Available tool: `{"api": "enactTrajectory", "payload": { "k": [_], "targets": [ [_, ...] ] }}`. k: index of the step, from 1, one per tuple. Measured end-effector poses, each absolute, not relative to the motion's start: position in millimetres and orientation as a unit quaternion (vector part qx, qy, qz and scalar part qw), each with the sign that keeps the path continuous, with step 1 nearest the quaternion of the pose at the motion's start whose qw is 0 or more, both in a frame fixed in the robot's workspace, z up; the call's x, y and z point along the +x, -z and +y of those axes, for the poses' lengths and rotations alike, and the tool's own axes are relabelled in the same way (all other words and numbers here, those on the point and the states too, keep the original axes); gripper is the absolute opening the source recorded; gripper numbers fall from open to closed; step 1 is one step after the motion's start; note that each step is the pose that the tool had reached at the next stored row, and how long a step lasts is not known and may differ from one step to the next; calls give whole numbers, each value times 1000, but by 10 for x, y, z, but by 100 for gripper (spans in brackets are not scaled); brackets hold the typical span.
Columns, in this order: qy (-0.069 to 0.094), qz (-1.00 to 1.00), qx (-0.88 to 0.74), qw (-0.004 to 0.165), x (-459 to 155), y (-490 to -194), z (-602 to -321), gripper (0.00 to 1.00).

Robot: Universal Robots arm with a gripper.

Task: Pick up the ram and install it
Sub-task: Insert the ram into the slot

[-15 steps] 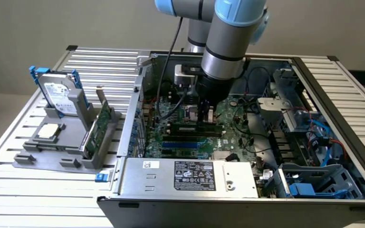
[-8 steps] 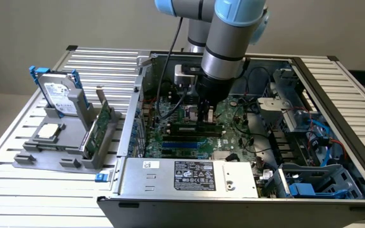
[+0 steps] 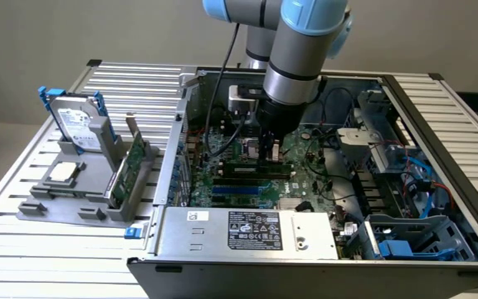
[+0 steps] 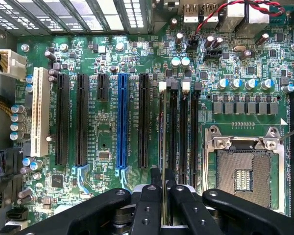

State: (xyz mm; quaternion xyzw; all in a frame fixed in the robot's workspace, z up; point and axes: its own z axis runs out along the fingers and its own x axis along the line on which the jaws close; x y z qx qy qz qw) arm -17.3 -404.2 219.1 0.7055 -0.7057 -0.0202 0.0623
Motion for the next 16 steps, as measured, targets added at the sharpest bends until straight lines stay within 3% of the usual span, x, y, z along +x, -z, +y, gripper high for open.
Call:
{"api": "enactTrajectory", "payload": {
  "k": [16],
  "targets": [
    [20, -706, 706, 62, -189, -2191, -4042, 14]
  ]
}}
